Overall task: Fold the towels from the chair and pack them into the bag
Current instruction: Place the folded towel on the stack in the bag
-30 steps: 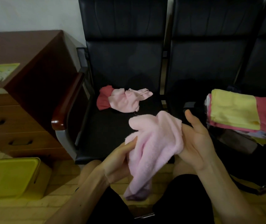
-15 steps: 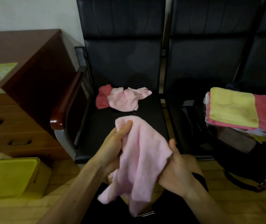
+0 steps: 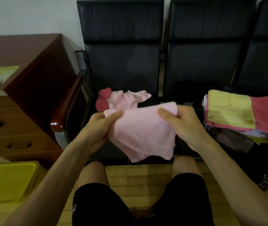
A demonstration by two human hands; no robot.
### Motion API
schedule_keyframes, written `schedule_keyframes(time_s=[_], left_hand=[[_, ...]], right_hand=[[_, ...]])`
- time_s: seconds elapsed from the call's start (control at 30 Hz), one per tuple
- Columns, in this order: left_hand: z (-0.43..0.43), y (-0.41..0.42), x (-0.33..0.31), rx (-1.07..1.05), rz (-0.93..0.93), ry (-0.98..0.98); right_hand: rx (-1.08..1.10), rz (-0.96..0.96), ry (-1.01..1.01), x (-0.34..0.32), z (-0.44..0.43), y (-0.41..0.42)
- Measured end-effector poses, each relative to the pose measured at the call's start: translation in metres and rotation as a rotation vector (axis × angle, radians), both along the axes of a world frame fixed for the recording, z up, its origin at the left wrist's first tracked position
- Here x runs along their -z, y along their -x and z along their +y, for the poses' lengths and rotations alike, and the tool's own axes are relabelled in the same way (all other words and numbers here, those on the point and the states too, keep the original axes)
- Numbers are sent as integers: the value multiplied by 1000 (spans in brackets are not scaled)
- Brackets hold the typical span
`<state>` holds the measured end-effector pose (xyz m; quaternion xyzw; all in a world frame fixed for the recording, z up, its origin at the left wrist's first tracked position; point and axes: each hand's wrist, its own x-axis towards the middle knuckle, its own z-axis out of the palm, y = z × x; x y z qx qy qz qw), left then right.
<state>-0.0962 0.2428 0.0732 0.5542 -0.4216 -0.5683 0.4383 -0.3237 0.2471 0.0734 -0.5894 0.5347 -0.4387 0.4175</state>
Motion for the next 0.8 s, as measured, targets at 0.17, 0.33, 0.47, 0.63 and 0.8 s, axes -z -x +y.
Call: schedule_keyframes(time_s=[0.17, 0.33, 0.47, 0.63, 0.8], left_hand=[[-23, -9, -36, 27, 5, 92], [-38, -16, -67, 14, -55, 282], [-40, -14, -70, -22, -111, 439], [-39, -13, -58, -75, -203, 543], [-37, -13, -50, -101, -265, 613]], right_hand=[[3, 59, 210, -38, -20, 3], [41, 120, 373, -62, -32, 4], [86, 2, 412, -65, -35, 5], [121, -19, 395, -57, -32, 8], [136, 107, 449, -47, -31, 15]])
